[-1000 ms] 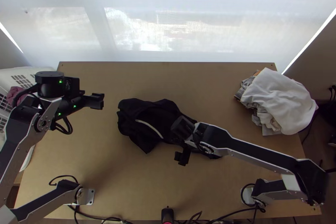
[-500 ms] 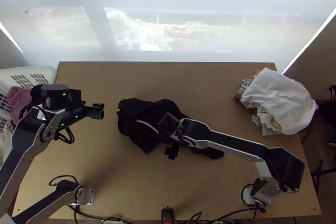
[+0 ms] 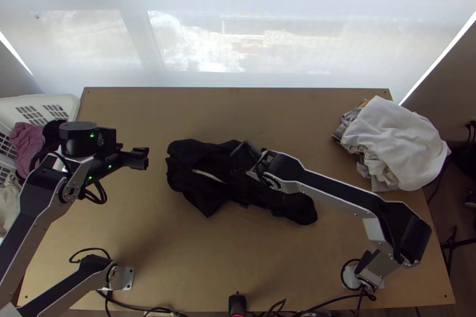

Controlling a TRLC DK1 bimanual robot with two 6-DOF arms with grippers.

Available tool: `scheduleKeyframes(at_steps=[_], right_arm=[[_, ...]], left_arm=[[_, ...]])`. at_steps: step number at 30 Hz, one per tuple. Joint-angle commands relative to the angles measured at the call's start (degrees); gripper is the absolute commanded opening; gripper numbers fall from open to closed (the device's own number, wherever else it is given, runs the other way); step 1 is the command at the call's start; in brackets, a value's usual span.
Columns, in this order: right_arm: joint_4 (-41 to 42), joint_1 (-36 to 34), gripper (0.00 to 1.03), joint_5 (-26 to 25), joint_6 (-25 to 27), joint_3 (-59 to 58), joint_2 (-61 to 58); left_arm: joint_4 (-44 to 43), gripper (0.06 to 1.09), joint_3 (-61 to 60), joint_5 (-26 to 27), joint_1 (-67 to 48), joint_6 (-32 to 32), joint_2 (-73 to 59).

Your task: Fold the t-shirt

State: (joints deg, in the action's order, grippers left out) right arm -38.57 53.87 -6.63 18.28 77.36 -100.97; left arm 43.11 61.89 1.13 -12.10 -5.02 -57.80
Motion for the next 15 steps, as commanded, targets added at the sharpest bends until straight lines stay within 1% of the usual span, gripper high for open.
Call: scheduleKeyframes(at_steps=[1, 6, 9, 10, 13, 15], right_arm=[[-1.2, -5.5, 0.03, -1.3, 0.0, 3.4, 4.2], [-4.1, -10.6, 0.03, -1.6, 0.4, 10.4, 6.4], [-4.7, -13.2, 0.03, -1.6, 1.4, 13.2, 6.7], [-4.8, -14.0, 0.03, -1.6, 1.6, 14.0, 6.7], [-4.9, -16.1, 0.03, -1.7, 2.2, 16.2, 6.4], [-4.9, -17.7, 0.03, -1.6, 2.3, 17.6, 6.0]], left_arm=[[-0.4, 1.04, 0.3, 0.5, -1.1, -0.5, -0.3], [0.4, 1.04, -0.6, 0.5, -3.5, -0.7, 0.1], [3.7, 1.04, -0.8, 0.7, -6.2, -0.6, 0.1], [5.3, 1.04, -0.8, 1.4, -7.0, -0.5, 0.2], [9.8, 1.04, -1.9, 5.7, -8.5, -0.6, 0.5], [10.9, 1.04, -3.8, 6.5, -9.7, -0.6, 1.1]])
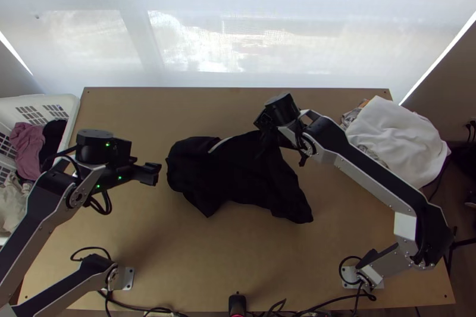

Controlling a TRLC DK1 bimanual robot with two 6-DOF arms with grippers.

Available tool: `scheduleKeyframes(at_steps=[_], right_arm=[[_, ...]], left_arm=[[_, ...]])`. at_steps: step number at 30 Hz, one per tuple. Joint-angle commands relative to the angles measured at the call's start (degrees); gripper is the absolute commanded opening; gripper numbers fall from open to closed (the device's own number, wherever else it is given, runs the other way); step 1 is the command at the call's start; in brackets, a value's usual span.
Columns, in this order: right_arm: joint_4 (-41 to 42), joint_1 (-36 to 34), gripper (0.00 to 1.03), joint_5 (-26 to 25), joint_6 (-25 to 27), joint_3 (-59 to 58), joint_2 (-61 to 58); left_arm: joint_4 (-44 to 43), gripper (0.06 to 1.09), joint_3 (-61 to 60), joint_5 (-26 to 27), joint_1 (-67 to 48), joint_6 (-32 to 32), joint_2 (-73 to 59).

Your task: Fold the t-shirt

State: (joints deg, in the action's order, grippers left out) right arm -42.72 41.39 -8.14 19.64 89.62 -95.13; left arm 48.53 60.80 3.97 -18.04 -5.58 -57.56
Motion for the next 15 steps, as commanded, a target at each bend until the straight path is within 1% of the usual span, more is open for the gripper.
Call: scheduleKeyframes(at_steps=[1, 5, 7, 11, 13, 15], right_arm=[[-0.8, -6.0, 0.03, -0.1, 0.9, 5.8, -0.1], [-0.8, -6.9, 0.03, -0.2, 0.9, 6.6, -0.2], [-0.8, -7.0, 0.03, -0.1, 0.9, 6.6, -0.2], [-0.8, -7.0, 0.03, -0.2, 0.5, 6.7, -0.1], [-0.8, -6.9, 0.03, -0.2, 0.1, 6.5, -0.1], [-0.8, -6.9, 0.03, -0.2, -0.1, 6.4, -0.1]], left_arm=[[5.6, 1.04, -3.7, 3.9, -4.0, 0.0, 1.0], [5.9, 1.04, -5.9, 6.2, -4.9, -0.6, 1.0], [6.2, 1.04, -7.0, 8.3, -5.3, -1.3, 0.6], [7.1, 1.04, -9.5, 9.4, -8.0, -1.9, -1.4], [7.1, 1.04, -9.6, 11.6, -9.6, -3.2, -2.0], [6.7, 1.04, -9.3, 14.8, -11.1, -4.7, -2.9]])
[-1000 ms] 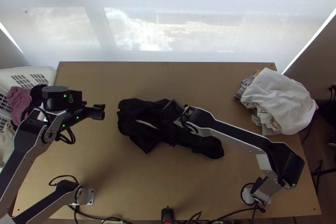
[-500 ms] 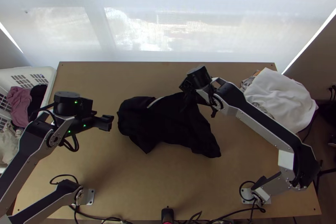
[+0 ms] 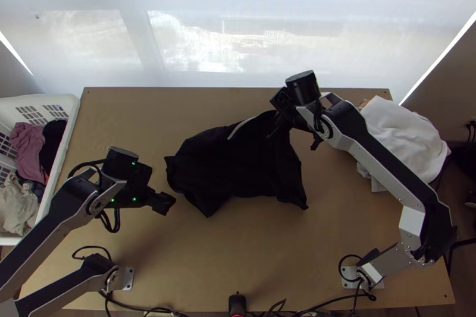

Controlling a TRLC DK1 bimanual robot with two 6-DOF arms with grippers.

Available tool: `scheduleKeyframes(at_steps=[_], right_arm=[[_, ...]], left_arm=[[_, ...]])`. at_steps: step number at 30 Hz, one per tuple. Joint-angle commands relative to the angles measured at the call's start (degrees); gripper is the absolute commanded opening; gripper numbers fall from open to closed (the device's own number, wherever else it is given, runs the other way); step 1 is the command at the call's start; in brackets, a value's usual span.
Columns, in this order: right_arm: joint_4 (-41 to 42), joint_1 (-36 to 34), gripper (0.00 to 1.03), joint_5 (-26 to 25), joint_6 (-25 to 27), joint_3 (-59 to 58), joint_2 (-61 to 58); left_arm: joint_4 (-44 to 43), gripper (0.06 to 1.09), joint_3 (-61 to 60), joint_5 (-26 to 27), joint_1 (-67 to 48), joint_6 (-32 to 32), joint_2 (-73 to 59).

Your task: Fold the t-shirt

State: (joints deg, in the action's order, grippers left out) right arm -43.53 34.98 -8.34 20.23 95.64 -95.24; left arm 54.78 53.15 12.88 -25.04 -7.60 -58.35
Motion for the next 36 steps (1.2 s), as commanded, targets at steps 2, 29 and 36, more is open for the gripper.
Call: scheduleKeyframes(at_steps=[2, 29, 36], right_arm=[[0.0, -0.4, 0.03, 0.0, -0.7, 0.3, 0.0], [-0.4, -3.3, 0.03, -0.5, -0.8, -3.5, 3.1], [-0.3, -4.2, 0.03, -0.5, -0.7, -4.1, 4.0]], left_arm=[[0.1, 1.04, -1.5, 7.9, -5.9, -3.4, -4.0], [-21.2, 1.03, -0.2, -6.1, -24.4, -2.7, -29.3], [-21.9, 0.58, 0.6, -8.8, -25.1, -3.2, -31.8]])
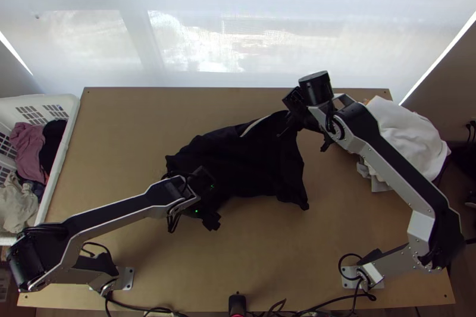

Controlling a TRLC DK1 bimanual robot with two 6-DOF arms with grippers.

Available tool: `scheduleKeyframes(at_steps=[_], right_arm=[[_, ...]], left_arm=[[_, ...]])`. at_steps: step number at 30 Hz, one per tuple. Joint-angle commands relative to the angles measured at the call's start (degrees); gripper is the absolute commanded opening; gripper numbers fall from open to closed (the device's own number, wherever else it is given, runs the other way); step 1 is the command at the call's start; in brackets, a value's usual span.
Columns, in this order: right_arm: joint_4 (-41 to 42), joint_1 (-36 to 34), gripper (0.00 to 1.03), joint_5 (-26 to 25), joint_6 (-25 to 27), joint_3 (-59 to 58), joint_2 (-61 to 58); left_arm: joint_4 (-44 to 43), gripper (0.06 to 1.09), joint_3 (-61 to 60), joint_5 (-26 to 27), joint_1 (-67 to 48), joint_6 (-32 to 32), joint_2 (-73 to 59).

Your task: Fold the t-shirt

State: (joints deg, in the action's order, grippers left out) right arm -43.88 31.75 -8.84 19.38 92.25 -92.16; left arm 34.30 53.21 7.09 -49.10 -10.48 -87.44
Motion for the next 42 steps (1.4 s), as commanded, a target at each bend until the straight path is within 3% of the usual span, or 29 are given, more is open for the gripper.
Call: scheduleKeyframes(at_steps=[1, 2, 6, 9, 16, 25, 42], right_arm=[[-0.1, -1.2, 0.03, 0.0, 0.0, -0.8, 1.0], [-0.1, -1.3, 0.03, 0.0, 0.0, -0.8, 1.2], [0.0, -2.0, 0.03, 0.0, -0.1, -1.9, 2.4], [0.0, -2.7, 0.03, 0.0, -0.1, -2.8, 3.6], [-0.1, -4.9, 0.03, 0.0, -0.1, -2.7, 6.0], [-3.8, -8.5, 0.03, 0.0, -1.1, 5.0, 8.9], [-15.7, -16.6, 0.03, 0.1, -6.3, 27.2, 9.7]], left_arm=[[-1.7, 0.47, 0.6, -4.5, -0.9, -0.5, -2.5], [-2.0, 0.37, 0.6, -5.4, -0.7, -0.7, -2.1], [-2.1, 0.18, 0.8, -6.1, 1.7, -0.5, -0.6], [-1.5, 0.09, 1.7, -6.1, 3.4, -0.3, 0.9], [3.6, 0.09, 7.3, -6.1, 8.5, 0.1, 4.6], [11.9, 0.09, 25.5, -6.2, 21.9, 4.9, 11.9], [13.4, 0.09, 48.0, -5.8, 34.2, 8.0, 18.5]])
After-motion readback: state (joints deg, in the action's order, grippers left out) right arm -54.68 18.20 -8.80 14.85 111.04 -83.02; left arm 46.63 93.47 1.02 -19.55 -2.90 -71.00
